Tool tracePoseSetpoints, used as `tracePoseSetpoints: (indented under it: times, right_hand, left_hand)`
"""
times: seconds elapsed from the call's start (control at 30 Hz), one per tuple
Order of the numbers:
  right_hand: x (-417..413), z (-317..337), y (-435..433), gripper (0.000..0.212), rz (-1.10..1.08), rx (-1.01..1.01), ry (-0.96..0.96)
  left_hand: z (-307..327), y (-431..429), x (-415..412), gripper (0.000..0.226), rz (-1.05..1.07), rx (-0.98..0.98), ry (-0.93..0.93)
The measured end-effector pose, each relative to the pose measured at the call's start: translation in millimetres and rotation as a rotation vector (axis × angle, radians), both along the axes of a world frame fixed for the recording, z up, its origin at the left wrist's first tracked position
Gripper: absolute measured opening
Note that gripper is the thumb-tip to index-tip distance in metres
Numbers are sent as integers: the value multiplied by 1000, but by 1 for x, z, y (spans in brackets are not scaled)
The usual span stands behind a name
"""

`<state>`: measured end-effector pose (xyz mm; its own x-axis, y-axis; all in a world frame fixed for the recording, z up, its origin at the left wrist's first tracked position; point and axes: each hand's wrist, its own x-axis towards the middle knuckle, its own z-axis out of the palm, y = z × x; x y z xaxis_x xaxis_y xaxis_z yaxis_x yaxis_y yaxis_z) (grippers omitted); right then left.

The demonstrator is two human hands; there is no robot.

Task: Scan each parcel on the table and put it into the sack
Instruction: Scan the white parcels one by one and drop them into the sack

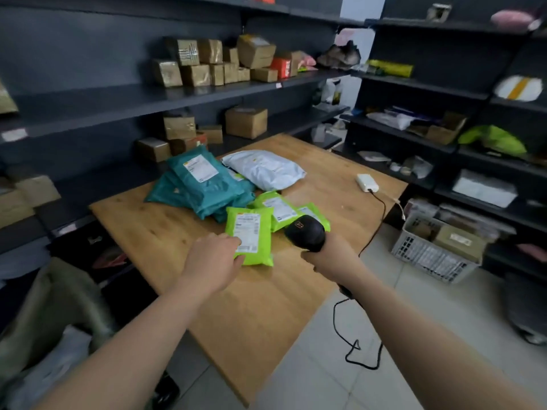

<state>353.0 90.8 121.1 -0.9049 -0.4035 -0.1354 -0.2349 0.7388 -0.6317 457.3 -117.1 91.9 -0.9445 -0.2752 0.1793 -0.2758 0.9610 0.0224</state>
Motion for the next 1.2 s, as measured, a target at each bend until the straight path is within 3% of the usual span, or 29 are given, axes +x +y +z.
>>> tracePoseSetpoints:
  times: [0.27, 0.53, 0.8, 1.0, 1.2]
  right_hand:
    - [-148, 12, 25, 16, 37, -32, 3]
    - [-301, 10, -16, 14, 79, -49, 9]
    - [-429, -21, -89, 22, 41, -197, -134]
    - [-505, -53, -145, 26, 119, -197, -259]
    - [-566, -94, -193, 15, 258, -177, -345]
  left_hand:
    - [6, 25, -130, 38, 78, 23, 22]
    - [1, -20, -263, 35, 168, 55, 17]
    - [-29, -78, -372, 24, 357, 246, -36]
    - [-67, -111, -431, 24, 461, 367, -101]
    - [-111, -130, -479, 56, 721, 715, -16]
